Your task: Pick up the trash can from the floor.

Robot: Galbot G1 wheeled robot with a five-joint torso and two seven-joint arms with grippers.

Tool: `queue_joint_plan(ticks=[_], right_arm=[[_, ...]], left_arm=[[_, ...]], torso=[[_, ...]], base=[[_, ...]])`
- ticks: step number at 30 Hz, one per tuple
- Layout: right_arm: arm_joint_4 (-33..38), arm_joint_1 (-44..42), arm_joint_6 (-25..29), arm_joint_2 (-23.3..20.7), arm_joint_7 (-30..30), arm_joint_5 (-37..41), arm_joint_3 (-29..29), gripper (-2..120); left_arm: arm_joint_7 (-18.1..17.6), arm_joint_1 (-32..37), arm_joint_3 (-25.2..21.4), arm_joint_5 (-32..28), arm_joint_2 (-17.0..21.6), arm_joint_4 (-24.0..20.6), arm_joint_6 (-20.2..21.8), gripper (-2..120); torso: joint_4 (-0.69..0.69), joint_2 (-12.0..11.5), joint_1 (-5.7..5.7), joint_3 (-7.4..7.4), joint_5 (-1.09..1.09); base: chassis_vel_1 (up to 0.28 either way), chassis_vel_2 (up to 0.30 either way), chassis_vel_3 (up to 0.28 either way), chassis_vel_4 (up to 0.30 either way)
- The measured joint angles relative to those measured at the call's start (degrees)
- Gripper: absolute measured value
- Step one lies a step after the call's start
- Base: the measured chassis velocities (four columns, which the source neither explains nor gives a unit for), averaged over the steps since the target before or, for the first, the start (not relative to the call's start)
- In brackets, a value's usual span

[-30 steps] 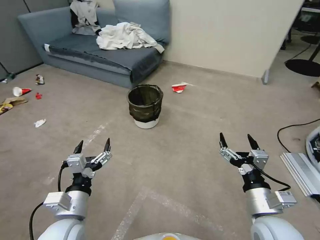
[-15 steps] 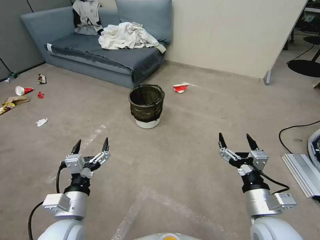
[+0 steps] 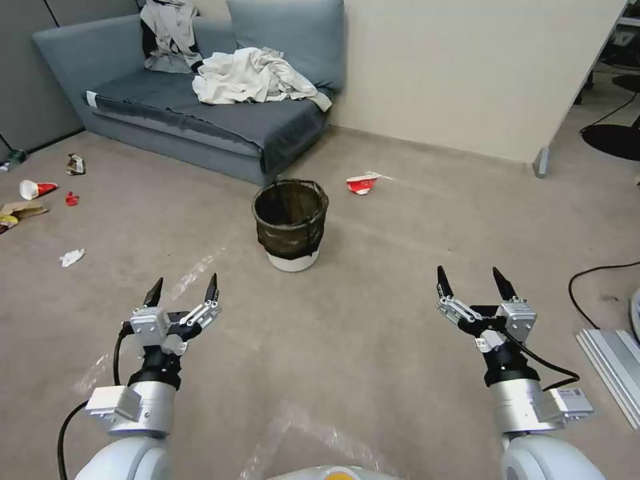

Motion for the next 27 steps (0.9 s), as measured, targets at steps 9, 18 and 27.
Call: queue_joint_plan(ticks=[9, 18, 27], right_arm=[[0.00, -0.03, 0.13, -0.08, -0.07, -0.06, -0.08, 100], [-0.03, -0.06, 0.21, -0.06, -0.27, -0.12, -0.15, 100], [-0.03, -0.13, 0.20, 0.15, -0.33, -0.25, -0.22, 100]], left_arm=[[-0.03, -0.05, -0.05, -0.03, -0.03, 0.14, -0.09, 100], [-0.05, -0.28, -0.10, -0.05, -0.01, 0.49, -0.10, 100], [-0.16, -0.55, -0.19, -0.19, 0.20, 0.98, -0.15, 100]], torso=[[0.00, 0.00, 0.00, 0.00, -0.02], [0.00, 0.00, 0.00, -0.01, -0.03], [-0.01, 0.00, 0.00, -0.01, -0.03]], base=[[-0.148, 0.150, 0.145, -0.157], [-0.173, 0.163, 0.160, -0.169], [-0.166, 0.164, 0.176, -0.154]])
